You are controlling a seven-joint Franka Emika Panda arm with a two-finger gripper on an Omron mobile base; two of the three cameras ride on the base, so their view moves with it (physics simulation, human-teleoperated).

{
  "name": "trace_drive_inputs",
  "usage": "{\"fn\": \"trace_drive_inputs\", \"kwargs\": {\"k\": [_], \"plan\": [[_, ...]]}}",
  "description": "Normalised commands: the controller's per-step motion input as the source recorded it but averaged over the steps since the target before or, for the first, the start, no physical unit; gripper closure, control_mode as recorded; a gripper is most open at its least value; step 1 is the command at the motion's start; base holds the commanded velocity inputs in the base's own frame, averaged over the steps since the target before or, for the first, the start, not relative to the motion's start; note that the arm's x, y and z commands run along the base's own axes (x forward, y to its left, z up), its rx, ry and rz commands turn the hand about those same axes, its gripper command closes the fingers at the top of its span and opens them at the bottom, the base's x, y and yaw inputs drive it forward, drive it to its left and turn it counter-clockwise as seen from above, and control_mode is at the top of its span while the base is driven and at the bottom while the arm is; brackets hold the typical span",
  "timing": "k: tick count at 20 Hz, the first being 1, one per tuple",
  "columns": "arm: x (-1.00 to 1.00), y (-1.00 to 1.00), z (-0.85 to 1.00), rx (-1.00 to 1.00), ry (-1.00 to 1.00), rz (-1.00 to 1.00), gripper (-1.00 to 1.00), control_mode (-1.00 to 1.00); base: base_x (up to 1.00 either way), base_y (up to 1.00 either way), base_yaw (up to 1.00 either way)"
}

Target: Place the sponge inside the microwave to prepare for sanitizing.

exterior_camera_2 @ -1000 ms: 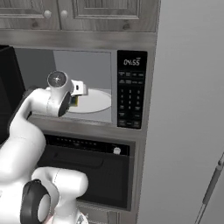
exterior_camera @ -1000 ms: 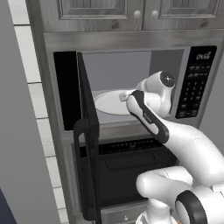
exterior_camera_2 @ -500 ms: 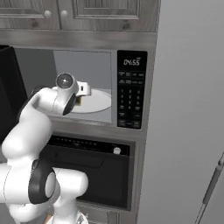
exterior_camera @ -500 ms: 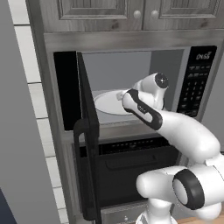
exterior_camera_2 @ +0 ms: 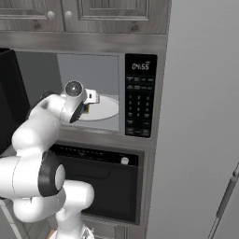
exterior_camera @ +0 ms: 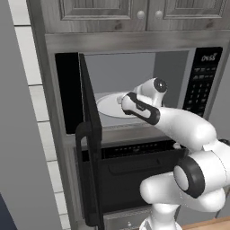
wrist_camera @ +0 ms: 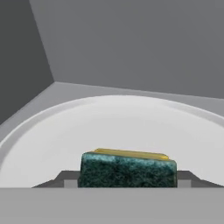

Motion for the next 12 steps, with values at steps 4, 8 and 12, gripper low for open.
{"fn": "trace_drive_inputs", "kwargs": {"k": [4,8,12], "plan": [[0.30,0.00,-0.15,0.00,0.00,0.02,1.00,-1.00,0.00,0.00,0.00],[0.34,0.00,-0.16,0.00,0.00,0.03,1.00,-1.00,0.00,0.00,0.00],[0.29,0.01,-0.23,0.00,-0.01,0.02,1.00,-1.00,0.00,0.00,0.00]]}}
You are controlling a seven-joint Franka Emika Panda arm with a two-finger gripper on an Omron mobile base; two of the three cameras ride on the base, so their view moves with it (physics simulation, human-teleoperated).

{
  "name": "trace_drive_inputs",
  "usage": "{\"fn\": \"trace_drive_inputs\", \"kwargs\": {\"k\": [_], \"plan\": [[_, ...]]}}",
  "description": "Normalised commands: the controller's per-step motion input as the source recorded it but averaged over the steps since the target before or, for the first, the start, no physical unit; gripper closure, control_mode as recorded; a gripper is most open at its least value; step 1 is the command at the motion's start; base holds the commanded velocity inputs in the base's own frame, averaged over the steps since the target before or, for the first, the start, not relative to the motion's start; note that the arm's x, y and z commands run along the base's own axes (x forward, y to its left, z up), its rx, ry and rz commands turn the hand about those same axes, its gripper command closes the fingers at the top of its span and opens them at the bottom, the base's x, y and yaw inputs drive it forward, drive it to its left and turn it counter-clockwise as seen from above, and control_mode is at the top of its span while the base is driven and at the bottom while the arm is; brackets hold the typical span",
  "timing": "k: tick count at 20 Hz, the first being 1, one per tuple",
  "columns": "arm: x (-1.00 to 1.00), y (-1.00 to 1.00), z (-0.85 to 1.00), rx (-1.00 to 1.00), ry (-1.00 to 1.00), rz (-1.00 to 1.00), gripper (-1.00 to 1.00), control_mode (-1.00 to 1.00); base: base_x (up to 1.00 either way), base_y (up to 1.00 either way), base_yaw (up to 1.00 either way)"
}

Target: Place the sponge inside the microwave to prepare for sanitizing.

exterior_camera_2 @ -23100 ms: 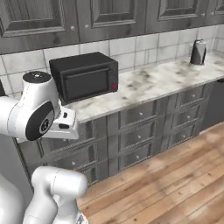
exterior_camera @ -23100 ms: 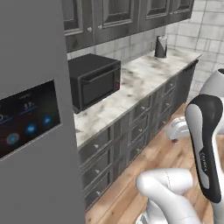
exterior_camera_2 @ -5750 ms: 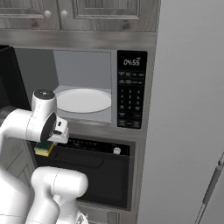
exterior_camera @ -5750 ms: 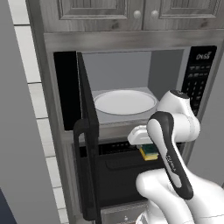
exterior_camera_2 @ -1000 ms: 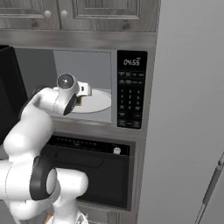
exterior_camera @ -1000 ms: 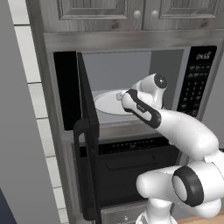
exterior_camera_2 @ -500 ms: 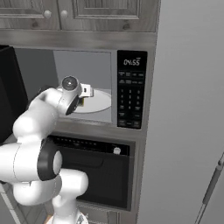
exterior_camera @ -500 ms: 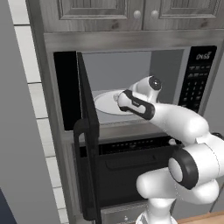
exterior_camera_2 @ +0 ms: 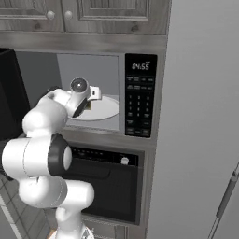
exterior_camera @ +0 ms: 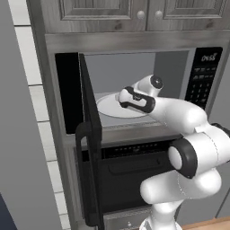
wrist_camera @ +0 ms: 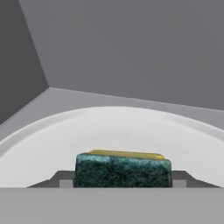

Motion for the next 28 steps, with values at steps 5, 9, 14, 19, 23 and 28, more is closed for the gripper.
{"fn": "trace_drive_inputs", "kwargs": {"k": [5,9,14,19,23,28], "plan": [[0.16,0.00,-0.29,0.00,0.00,0.01,-1.00,-1.00,0.00,0.00,0.00],[0.09,0.00,-0.13,0.00,0.00,0.00,-1.00,-1.00,0.00,0.00,0.00],[0.01,0.00,0.00,0.00,0.00,0.00,-1.00,-1.00,0.00,0.00,0.00],[-0.08,0.00,0.02,0.00,0.00,0.00,-1.00,-1.00,0.00,0.00,0.00],[-0.37,-0.02,0.07,0.00,0.00,-0.01,-1.00,-1.00,0.00,0.00,0.00],[-0.53,-0.01,0.12,0.03,-0.02,-0.05,-1.00,-1.00,0.00,0.00,0.00]]}}
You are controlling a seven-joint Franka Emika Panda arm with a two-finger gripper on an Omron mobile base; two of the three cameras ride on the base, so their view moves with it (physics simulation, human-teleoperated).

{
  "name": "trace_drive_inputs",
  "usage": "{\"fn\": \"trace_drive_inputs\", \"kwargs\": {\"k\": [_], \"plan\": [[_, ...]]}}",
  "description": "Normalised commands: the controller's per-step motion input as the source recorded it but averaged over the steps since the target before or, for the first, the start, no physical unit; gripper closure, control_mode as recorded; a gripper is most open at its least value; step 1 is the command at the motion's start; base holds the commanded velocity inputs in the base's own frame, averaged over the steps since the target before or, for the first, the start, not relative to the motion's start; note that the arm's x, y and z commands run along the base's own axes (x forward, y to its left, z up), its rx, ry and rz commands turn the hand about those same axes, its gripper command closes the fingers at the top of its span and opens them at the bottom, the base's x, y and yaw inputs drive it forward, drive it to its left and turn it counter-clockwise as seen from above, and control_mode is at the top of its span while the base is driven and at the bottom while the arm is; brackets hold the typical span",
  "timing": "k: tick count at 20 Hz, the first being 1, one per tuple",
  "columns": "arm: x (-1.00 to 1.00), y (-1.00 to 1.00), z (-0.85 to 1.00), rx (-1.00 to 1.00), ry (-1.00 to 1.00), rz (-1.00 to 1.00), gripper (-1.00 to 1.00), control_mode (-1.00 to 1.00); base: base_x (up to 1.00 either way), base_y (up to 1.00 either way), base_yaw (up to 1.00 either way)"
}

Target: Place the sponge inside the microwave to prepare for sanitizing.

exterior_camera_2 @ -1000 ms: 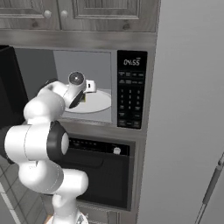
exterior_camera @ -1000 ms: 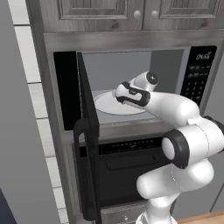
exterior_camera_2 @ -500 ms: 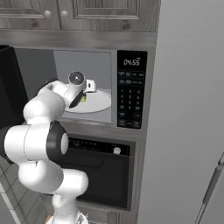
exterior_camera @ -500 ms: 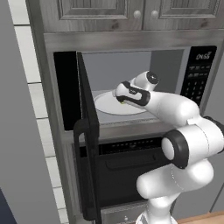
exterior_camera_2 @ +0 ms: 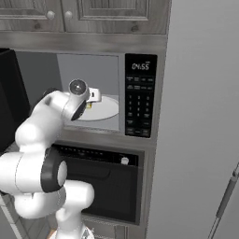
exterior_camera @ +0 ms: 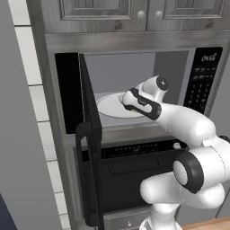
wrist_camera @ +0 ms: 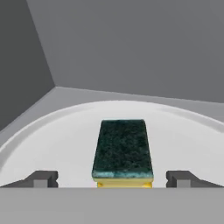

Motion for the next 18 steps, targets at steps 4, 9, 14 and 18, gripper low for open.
{"fn": "trace_drive_inputs", "kwargs": {"k": [4,9,14,18], "plan": [[-0.41,-0.02,0.42,0.03,0.00,-0.02,-1.00,-1.00,0.00,0.00,0.00],[-0.40,-0.04,0.48,0.03,0.01,-0.01,-1.00,-1.00,0.00,0.00,0.00],[-0.57,-0.02,0.32,0.02,0.03,0.00,-1.00,-1.00,0.00,0.00,0.00],[-0.72,0.00,0.23,0.01,0.00,0.00,-1.00,-1.00,0.00,0.00,0.00]]}}
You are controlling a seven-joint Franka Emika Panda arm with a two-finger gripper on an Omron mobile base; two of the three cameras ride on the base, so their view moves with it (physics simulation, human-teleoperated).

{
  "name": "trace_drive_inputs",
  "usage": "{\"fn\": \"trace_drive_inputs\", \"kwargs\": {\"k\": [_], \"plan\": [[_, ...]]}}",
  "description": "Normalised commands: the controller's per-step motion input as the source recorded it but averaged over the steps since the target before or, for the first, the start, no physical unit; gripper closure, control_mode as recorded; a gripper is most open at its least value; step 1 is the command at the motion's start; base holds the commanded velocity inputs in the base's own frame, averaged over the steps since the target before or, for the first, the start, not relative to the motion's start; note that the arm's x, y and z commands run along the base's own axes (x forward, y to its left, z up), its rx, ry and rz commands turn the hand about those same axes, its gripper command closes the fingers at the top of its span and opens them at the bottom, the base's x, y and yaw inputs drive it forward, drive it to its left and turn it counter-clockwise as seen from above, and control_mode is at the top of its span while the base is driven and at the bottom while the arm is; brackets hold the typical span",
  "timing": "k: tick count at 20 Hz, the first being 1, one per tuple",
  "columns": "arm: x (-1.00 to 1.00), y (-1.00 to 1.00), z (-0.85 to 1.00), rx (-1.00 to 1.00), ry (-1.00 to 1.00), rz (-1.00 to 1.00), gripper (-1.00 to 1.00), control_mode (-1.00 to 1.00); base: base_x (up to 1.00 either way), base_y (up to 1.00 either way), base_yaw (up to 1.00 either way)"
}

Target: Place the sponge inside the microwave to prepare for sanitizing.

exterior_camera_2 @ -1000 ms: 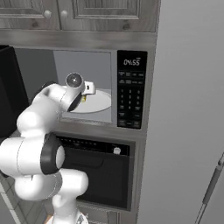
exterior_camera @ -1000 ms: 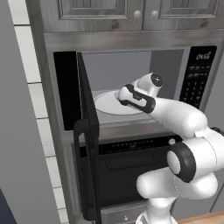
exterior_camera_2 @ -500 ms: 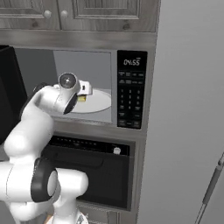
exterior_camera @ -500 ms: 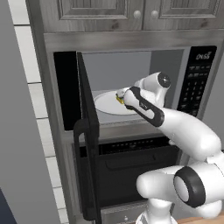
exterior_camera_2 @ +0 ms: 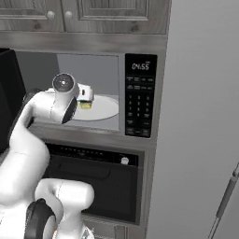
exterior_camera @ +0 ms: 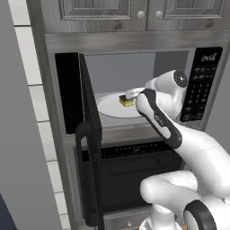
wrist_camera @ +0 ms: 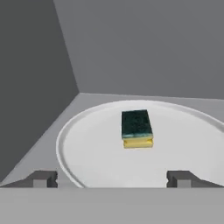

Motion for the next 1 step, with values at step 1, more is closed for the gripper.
{"fn": "trace_drive_inputs", "kwargs": {"k": [1], "plan": [[-0.73,0.00,0.18,0.00,0.00,-0.01,-1.00,-1.00,0.00,0.00,0.00]]}}
